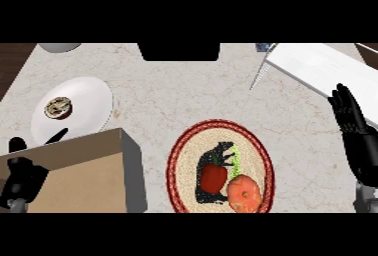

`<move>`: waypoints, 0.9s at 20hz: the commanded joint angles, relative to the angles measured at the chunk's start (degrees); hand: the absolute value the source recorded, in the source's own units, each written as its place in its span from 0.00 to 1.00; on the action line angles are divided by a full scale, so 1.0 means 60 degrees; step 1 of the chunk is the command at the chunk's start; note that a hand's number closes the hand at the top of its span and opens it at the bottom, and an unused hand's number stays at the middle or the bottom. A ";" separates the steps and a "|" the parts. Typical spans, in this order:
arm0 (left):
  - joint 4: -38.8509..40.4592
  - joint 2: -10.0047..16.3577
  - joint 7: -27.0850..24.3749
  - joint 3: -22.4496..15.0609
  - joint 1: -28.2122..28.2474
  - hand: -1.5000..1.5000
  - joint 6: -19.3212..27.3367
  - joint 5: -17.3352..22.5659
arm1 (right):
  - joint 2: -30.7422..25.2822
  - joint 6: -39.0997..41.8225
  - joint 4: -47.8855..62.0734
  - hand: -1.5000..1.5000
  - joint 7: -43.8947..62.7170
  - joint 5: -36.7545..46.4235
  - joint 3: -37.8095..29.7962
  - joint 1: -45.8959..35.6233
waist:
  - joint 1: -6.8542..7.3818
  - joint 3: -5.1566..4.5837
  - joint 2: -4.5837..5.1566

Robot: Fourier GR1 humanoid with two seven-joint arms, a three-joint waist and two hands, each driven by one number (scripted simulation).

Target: Pick the bell pepper from the placemat and place it in the tiered shelf

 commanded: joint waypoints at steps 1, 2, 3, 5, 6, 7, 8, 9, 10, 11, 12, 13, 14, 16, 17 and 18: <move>-0.0016 0.0085 0.0058 0.0459 -0.0664 0.50 -0.0147 -0.0038 | 0.0516 -0.0541 -0.0154 1.00 0.0435 0.0392 0.0239 -0.0189 | -0.0155 -0.0176 -0.0200; -0.0186 -0.0257 -0.0688 0.0324 -0.0568 0.50 0.0136 -0.0050 | 0.0890 -0.1259 -0.0371 1.00 0.0896 0.1023 0.0673 -0.0413 | -0.0124 -0.0181 -0.0203; -0.0625 -0.0042 -0.0375 0.0398 -0.1272 0.50 0.0424 0.0195 | 0.0652 -0.1284 -0.0750 1.00 0.1446 0.1037 0.0617 -0.0313 | -0.0244 -0.0182 -0.0215; -0.1340 -0.0304 -0.1328 0.0237 -0.1413 0.50 0.0567 0.0396 | 0.1250 -0.2445 -0.1219 1.00 0.2375 0.1849 0.1073 -0.1080 | -0.0192 -0.0205 -0.0253; -0.1197 -0.0109 -0.1604 0.0585 -0.1890 0.50 0.0429 0.0593 | 0.1210 -0.2719 -0.1416 1.00 0.2786 0.2088 0.1005 -0.1173 | -0.0294 -0.0211 -0.0249; -0.1231 -0.0417 -0.1811 0.0198 -0.1349 0.50 0.0483 0.0699 | -0.0322 -0.3198 0.0038 1.00 0.2829 0.3412 -0.0056 0.0004 | -0.0835 -0.0314 -0.0190; -0.1330 -0.0630 -0.1844 0.0039 -0.1495 0.50 0.0555 0.0786 | 0.1515 -0.4209 -0.0289 1.00 0.3501 0.2578 0.0023 -0.0092 | -0.0584 -0.0212 -0.0223; -0.1210 -0.0531 -0.1589 0.0012 -0.1975 0.50 0.0471 0.0897 | 0.2472 -0.3927 -0.0692 0.00 0.3724 0.1460 0.0271 -0.0297 | -0.0546 -0.0177 -0.0206; -0.1228 -0.0608 -0.1803 -0.0204 -0.1724 0.50 0.0587 0.0788 | 0.2901 -0.3950 -0.1113 0.00 0.3367 0.1247 0.0536 -0.0015 | -0.0405 -0.0168 -0.0233; -0.1163 -0.0559 -0.1357 -0.0184 -0.2375 0.50 0.0743 0.0895 | 0.3104 -0.3664 -0.0914 0.00 0.2933 0.0959 0.0703 -0.0119 | -0.0369 -0.0155 -0.0198; -0.1475 -0.0498 -0.1357 -0.0306 -0.2163 0.50 0.0924 0.0817 | 0.3269 -0.3763 -0.1777 0.00 0.3051 0.1250 0.1228 0.0273 | -0.0314 -0.0164 -0.0248; -0.1101 -0.0605 -0.1378 -0.0236 -0.2454 0.50 0.0807 0.1038 | 0.3243 -0.3380 -0.1930 0.00 0.2482 0.1098 0.1439 0.0421 | -0.0335 -0.0164 -0.0225; -0.0918 -0.0416 -0.1455 -0.0217 -0.2377 0.50 0.0687 0.0990 | 0.2950 -0.3184 -0.2778 0.00 0.2998 0.1302 0.1767 0.0693 | -0.0340 -0.0173 -0.0239; -0.0812 -0.0277 -0.1715 0.0039 -0.2309 0.50 0.0286 0.1176 | 0.2409 -0.2792 -0.3207 0.00 0.3567 0.1453 0.1826 0.0608 | -0.0245 -0.0176 -0.0229; -0.1175 -0.0336 -0.1162 -0.0252 -0.2575 0.50 0.0723 0.1083 | 0.2287 -0.2869 -0.3714 0.00 0.4256 0.1872 0.2219 0.0549 | -0.0270 -0.0176 -0.0253; -0.1003 -0.0662 -0.1536 -0.0457 -0.2348 0.50 0.1021 0.0892 | 0.1811 -0.2573 -0.3676 0.00 0.4693 0.2173 0.2358 0.0692 | -0.0269 -0.0180 -0.0247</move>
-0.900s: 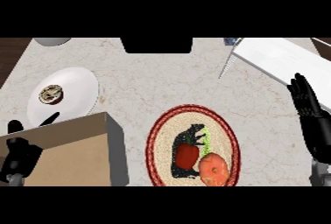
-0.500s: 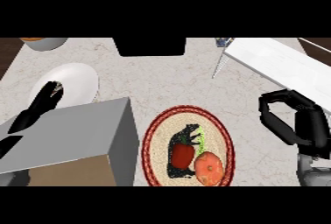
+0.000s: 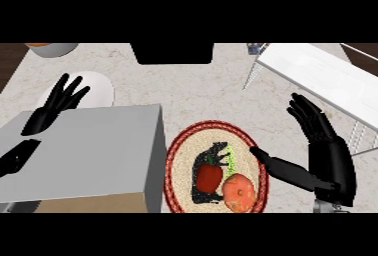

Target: Pick the bell pepper from the placemat and place it in the tiered shelf

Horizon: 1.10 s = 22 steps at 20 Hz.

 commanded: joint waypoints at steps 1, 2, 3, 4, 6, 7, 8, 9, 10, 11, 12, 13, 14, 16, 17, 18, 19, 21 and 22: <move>0.0096 -0.0049 0.1405 -0.0173 -0.0363 0.50 0.0401 0.0056 | -0.0739 0.0579 -0.1574 0.00 0.2333 0.0728 0.1070 0.0000 | -0.0044 -0.0026 -0.0037; 0.0294 -0.0295 0.1196 -0.0334 -0.0380 0.50 0.0420 0.0022 | -0.0888 0.0794 -0.1357 0.00 0.2741 0.0886 0.1269 -0.0074 | -0.0018 -0.0027 -0.0004; 0.0198 0.0034 0.0926 -0.0190 0.0016 0.50 0.0150 0.0156 | -0.1128 0.0922 -0.1617 0.00 0.3527 0.1241 0.1562 -0.0062 | 0.0085 -0.0043 -0.0043; 0.0112 -0.0390 0.1075 -0.0622 -0.0385 0.50 0.0628 -0.0136 | -0.1075 0.0998 -0.1238 0.00 0.4122 0.1470 0.1737 -0.0562 | 0.0104 -0.0035 -0.0001; 0.0477 0.0170 0.0924 -0.0234 -0.0432 0.50 0.0061 0.0274 | -0.1922 0.1895 -0.1295 0.00 0.5137 0.1956 0.2202 -0.0686 | 0.0139 -0.0081 -0.0003; 0.0265 -0.0063 0.0725 -0.0506 -0.0184 0.50 0.0222 0.0199 | -0.2430 0.2222 -0.1239 0.00 0.5483 0.2407 0.2392 -0.0401 | 0.0126 -0.0085 -0.0059; 0.0424 0.0078 0.0678 -0.0364 -0.0314 0.50 0.0272 0.0238 | -0.3022 0.2668 -0.1117 0.00 0.5717 0.2872 0.2437 -0.0593 | 0.0126 -0.0100 -0.0044; 0.0537 -0.0064 0.0610 -0.0619 -0.0434 0.50 0.0162 0.0200 | -0.3286 0.3041 -0.1017 0.00 0.6166 0.3236 0.2525 -0.1186 | 0.0164 -0.0129 0.0015; 0.0589 0.0113 0.0615 -0.0550 -0.0229 0.50 0.0054 0.0338 | -0.3571 0.3316 -0.1007 0.00 0.6617 0.3620 0.2636 -0.1273 | 0.0256 -0.0121 -0.0018; 0.0491 -0.0021 0.0604 -0.0626 -0.0405 0.50 0.0325 0.0271 | -0.3858 0.3736 -0.0931 0.00 0.7038 0.3963 0.2834 -0.1501 | 0.0268 -0.0116 -0.0033; 0.0549 0.0063 0.0722 -0.0601 -0.0526 0.50 0.0266 0.0376 | -0.3870 0.4071 -0.1037 0.00 0.7629 0.4202 0.3117 -0.1755 | 0.0262 -0.0108 -0.0033; 0.0616 0.0013 0.0746 -0.0624 -0.0606 0.50 0.0320 0.0425 | -0.3799 0.4425 -0.1116 0.00 0.8272 0.4374 0.3325 -0.2148 | 0.0291 -0.0101 -0.0021; 0.0624 0.0037 0.0821 -0.0752 -0.0653 0.50 0.0333 0.0384 | -0.3361 0.4618 -0.1125 0.00 0.9040 0.4569 0.3763 -0.2439 | 0.0334 -0.0085 -0.0016; 0.0527 -0.0037 0.0831 -0.0750 -0.0641 0.50 0.0430 0.0551 | -0.2777 0.5349 -0.1289 0.00 1.0496 0.4459 0.3988 -0.3299 | 0.0395 -0.0066 -0.0023; 0.0366 0.0137 0.1287 -0.0890 -0.0988 0.50 0.0367 0.0554 | -0.2088 0.5203 -0.0698 0.00 1.0723 0.4793 0.4443 -0.3609 | 0.0424 -0.0040 0.0007; 0.0443 0.0188 0.1073 -0.0849 -0.0761 0.50 0.0444 0.0505 | -0.1794 0.5448 -0.0848 0.00 1.1370 0.4863 0.4508 -0.3866 | 0.0381 -0.0040 -0.0013; 0.0420 0.0246 0.1150 -0.0799 -0.0832 0.50 0.0440 0.0591 | -0.1282 0.5287 -0.0096 0.00 1.1345 0.5157 0.4761 -0.4083 | 0.0439 -0.0031 0.0014; 0.0241 0.0105 0.1012 -0.1053 -0.0495 0.50 0.0593 0.0516 | -0.0651 0.5610 0.0151 0.00 1.1881 0.5085 0.4815 -0.4426 | 0.0419 -0.0029 -0.0007; 0.0294 0.0070 0.1297 -0.1100 -0.0782 0.50 0.0753 0.0539 | -0.0277 0.5642 0.0106 0.00 1.2190 0.5353 0.5290 -0.4420 | 0.0332 -0.0030 -0.0029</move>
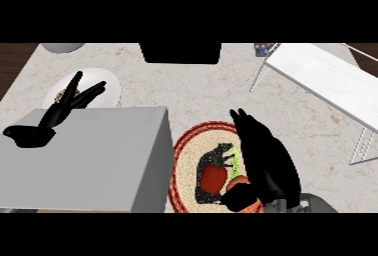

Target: Pick the bell pepper from the placemat and place it in the tiered shelf

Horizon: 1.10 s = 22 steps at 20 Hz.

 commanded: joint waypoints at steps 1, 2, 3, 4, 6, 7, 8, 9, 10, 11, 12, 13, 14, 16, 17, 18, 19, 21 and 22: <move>0.0043 -0.0095 0.0753 -0.0187 0.0027 0.50 0.0188 -0.0032 | 0.1251 0.1056 0.0681 0.00 0.2488 0.0284 0.0694 -0.0686 | -0.0095 0.0020 0.0017; -0.0021 0.0220 0.0908 0.0111 -0.0225 0.50 -0.0085 0.0239 | 0.1299 0.1253 0.1310 0.00 0.2424 0.0195 0.0236 -0.1198 | -0.0025 0.0019 0.0038; 0.0243 0.0201 0.0744 0.0139 -0.0306 0.50 -0.0019 0.0180 | 0.1365 0.1362 0.1425 0.00 0.2638 0.0335 0.0615 -0.0930 | -0.0116 0.0012 0.0034; 0.0247 0.0038 0.0670 -0.0045 -0.0219 0.50 0.0147 0.0090 | 0.1560 0.1530 0.1937 0.00 0.2721 0.0292 0.0632 -0.1092 | -0.0047 0.0005 0.0048; 0.0130 0.0078 0.0901 -0.0073 -0.0372 0.50 0.0165 0.0195 | 0.1801 0.1604 0.2187 0.00 0.3047 0.0684 0.0719 -0.1260 | -0.0117 0.0013 0.0003; 0.0092 0.0253 0.0796 0.0003 -0.0228 0.50 0.0030 0.0245 | 0.1612 0.2126 0.2014 0.00 0.3047 0.0302 0.0456 -0.1270 | -0.0140 0.0015 -0.0014; 0.0218 0.0228 0.0814 -0.0003 -0.0137 0.50 0.0047 0.0299 | 0.1854 0.1768 0.2428 0.00 0.3024 0.0742 0.0760 -0.1162 | -0.0132 0.0017 0.0001; -0.0104 -0.0184 0.0571 -0.0437 0.0064 0.50 0.0356 0.0034 | 0.2173 0.2037 0.2665 0.00 0.3191 0.0563 0.0400 -0.1577 | -0.0074 0.0016 -0.0014; 0.0158 0.0051 0.1021 -0.0121 -0.0547 0.50 0.0274 0.0253 | 0.2299 0.2057 0.2780 0.00 0.3194 0.0609 0.0687 -0.1381 | -0.0220 0.0021 0.0007; 0.0145 0.0070 0.0787 -0.0132 -0.0397 0.50 0.0420 0.0099 | 0.2366 0.1986 0.2668 0.00 0.3196 0.0952 0.1000 -0.1006 | -0.0277 0.0021 -0.0033; 0.0108 0.0126 0.0961 -0.0091 -0.0371 0.50 0.0294 0.0250 | 0.2294 0.1995 0.2761 0.00 0.3118 0.0910 0.0854 -0.1060 | -0.0238 0.0030 -0.0010; -0.0251 0.0335 0.0913 -0.0122 -0.0078 0.50 0.0182 0.0278 | 0.2357 0.2026 0.3106 0.00 0.3090 0.0992 0.0857 -0.1041 | -0.0113 0.0031 -0.0029; -0.0054 0.0407 0.0985 -0.0008 -0.0242 0.50 0.0201 0.0292 | 0.2568 0.2091 0.3152 0.00 0.3199 0.1077 0.0812 -0.1146 | -0.0175 0.0030 -0.0015; -0.0068 0.0199 0.0936 -0.0121 -0.0201 0.50 0.0319 0.0269 | 0.2863 0.2228 0.3457 0.00 0.3201 0.1077 0.0642 -0.1281 | -0.0180 0.0028 0.0004; -0.0229 0.0347 0.1134 -0.0036 -0.0230 0.50 0.0348 0.0329 | 0.2716 0.2218 0.2856 0.00 0.3201 0.1266 0.0861 -0.0687 | -0.0289 0.0035 -0.0039; 0.0034 0.0101 0.0652 -0.0178 0.0025 0.50 0.0428 0.0155 | 0.2874 0.2099 0.3558 0.00 0.3201 0.1238 0.0817 -0.1016 | -0.0184 0.0023 0.0000; 0.0161 0.0400 0.0827 0.0139 -0.0124 0.50 0.0086 0.0424 | 0.2879 0.1812 0.3344 0.00 0.3202 0.1342 0.1132 -0.0774 | -0.0216 0.0025 -0.0008; -0.0174 0.0360 0.1041 0.0030 -0.0043 0.50 0.0325 0.0347 | 0.2885 0.2176 0.3071 0.00 0.3200 0.1424 0.0983 -0.0508 | -0.0252 0.0036 -0.0025; -0.0180 0.0268 0.1111 -0.0148 -0.0222 0.50 0.0344 0.0179 | 0.2848 0.2427 0.3218 0.00 0.2905 0.1403 0.0445 -0.0841 | -0.0276 0.0038 0.0000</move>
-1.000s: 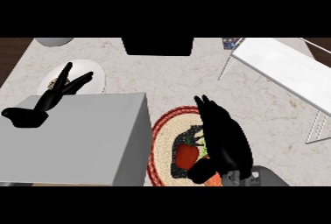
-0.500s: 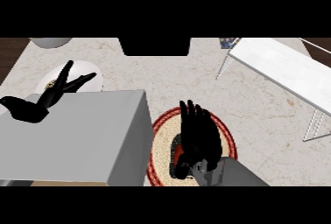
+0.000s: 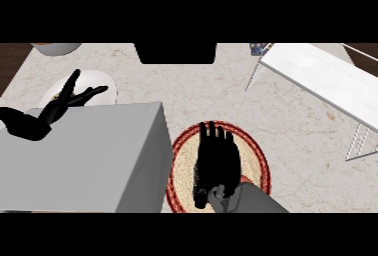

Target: Pick the bell pepper from the placemat and place it in the tiered shelf

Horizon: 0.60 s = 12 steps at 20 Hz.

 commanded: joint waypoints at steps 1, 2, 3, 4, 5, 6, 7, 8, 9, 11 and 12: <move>-0.0279 0.0147 0.0605 0.0045 0.0018 0.50 0.0099 0.0002 | 0.0382 0.0824 0.0127 0.00 0.2478 0.0046 0.0158 -0.0006 | 0.0036 0.0005 -0.0009; -0.0012 0.0288 0.0337 0.0260 0.0211 0.50 -0.0199 0.0108 | 0.0384 0.0542 0.0221 0.00 0.2359 0.0329 0.0338 0.0192 | 0.0035 0.0002 0.0009; -0.0161 0.0273 0.0739 0.0277 -0.0026 0.50 -0.0107 0.0209 | 0.0385 0.0853 -0.0117 0.00 0.2479 0.0120 0.0199 0.0104 | -0.0003 0.0004 -0.0005; -0.0409 -0.0070 0.0773 0.0014 -0.0134 0.50 0.0462 -0.0105 | 0.0386 0.0591 0.0042 0.00 0.2334 0.0374 0.0275 0.0300 | -0.0019 0.0011 -0.0002; -0.0258 0.0162 0.0570 0.0216 0.0085 0.50 -0.0101 0.0118 | 0.0387 0.0744 -0.0237 0.00 0.2479 0.0335 0.0162 0.0179 | -0.0004 0.0004 -0.0003; -0.0379 0.0094 0.0763 0.0095 -0.0082 0.50 0.0106 -0.0045 | 0.0387 0.0499 0.0344 0.00 0.2100 0.0309 -0.0007 0.0044 | 0.0039 0.0010 0.0026; -0.0381 -0.0063 0.0645 0.0056 0.0203 0.50 0.0299 -0.0069 | 0.0388 0.0726 0.0041 0.00 0.2177 0.0554 -0.0004 0.0309 | -0.0004 0.0008 0.0005; -0.0610 -0.0007 0.0727 -0.0006 0.0140 0.50 0.0274 -0.0143 | 0.0388 0.0106 0.0154 0.00 0.2332 0.0594 0.0458 0.0444 | 0.0055 0.0011 0.0005; -0.0078 0.0243 0.0904 0.0304 -0.0236 0.50 -0.0167 0.0081 | 0.0389 0.0251 0.0166 0.00 0.2290 0.0431 0.0342 0.0360 | -0.0005 0.0007 0.0034; 0.0368 -0.0179 0.0535 0.0156 -0.0244 0.50 0.0027 -0.0269 | 0.0390 0.0266 0.0091 0.00 0.1934 0.0744 0.0215 0.0550 | -0.0068 0.0006 0.0046; 0.0076 -0.0151 0.0574 0.0138 -0.0051 0.50 -0.0162 -0.0109 | 0.0390 0.0153 0.0731 0.00 0.1937 0.0434 0.0136 0.0161 | 0.0071 0.0006 0.0055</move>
